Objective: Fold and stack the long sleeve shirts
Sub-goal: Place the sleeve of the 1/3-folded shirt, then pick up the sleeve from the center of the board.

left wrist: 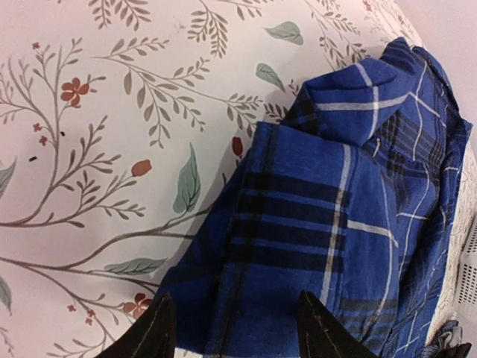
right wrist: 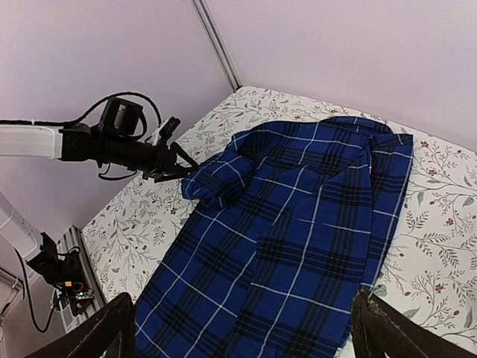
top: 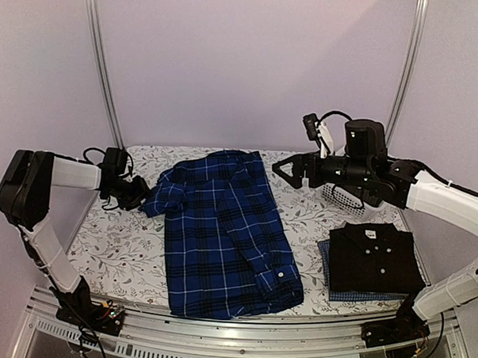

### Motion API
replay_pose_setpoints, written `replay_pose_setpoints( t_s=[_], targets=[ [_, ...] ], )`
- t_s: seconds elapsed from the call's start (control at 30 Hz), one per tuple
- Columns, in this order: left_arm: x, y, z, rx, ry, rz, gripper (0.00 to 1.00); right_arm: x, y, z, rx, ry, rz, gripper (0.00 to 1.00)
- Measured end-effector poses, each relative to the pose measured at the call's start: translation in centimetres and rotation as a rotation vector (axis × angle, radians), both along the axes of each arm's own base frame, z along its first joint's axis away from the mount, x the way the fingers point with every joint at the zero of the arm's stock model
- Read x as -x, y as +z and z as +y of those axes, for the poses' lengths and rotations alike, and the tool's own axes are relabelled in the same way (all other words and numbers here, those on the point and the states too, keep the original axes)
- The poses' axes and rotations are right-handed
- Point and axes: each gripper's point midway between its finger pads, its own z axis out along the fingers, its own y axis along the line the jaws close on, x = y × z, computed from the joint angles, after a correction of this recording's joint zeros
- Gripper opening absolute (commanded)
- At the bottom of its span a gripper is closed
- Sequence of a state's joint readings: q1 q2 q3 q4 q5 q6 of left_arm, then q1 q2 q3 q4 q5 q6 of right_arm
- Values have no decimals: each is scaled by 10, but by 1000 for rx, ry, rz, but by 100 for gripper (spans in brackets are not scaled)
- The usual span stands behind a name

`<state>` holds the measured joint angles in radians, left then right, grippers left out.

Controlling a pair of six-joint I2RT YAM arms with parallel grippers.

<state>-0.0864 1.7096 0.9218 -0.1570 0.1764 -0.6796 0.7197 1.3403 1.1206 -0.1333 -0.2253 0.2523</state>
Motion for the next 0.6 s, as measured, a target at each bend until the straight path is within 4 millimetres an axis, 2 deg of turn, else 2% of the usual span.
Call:
replay_pose_setpoints(
  t_s=[0.17, 0.27, 0.33, 0.6],
  targets=[
    [-17, -17, 4, 35, -16, 19, 53, 0, -2, 2, -3, 4, 8, 99],
    [-25, -20, 3, 49, -31, 12, 50, 0, -1, 3, -12, 5, 10, 99],
    [-27, -18, 0, 61, -45, 2, 47, 0, 0, 3, -16, 6, 12, 99],
    [-42, 3, -13, 117, -100, -64, 24, 0, -3, 3, -20, 6, 15, 99]
  ],
)
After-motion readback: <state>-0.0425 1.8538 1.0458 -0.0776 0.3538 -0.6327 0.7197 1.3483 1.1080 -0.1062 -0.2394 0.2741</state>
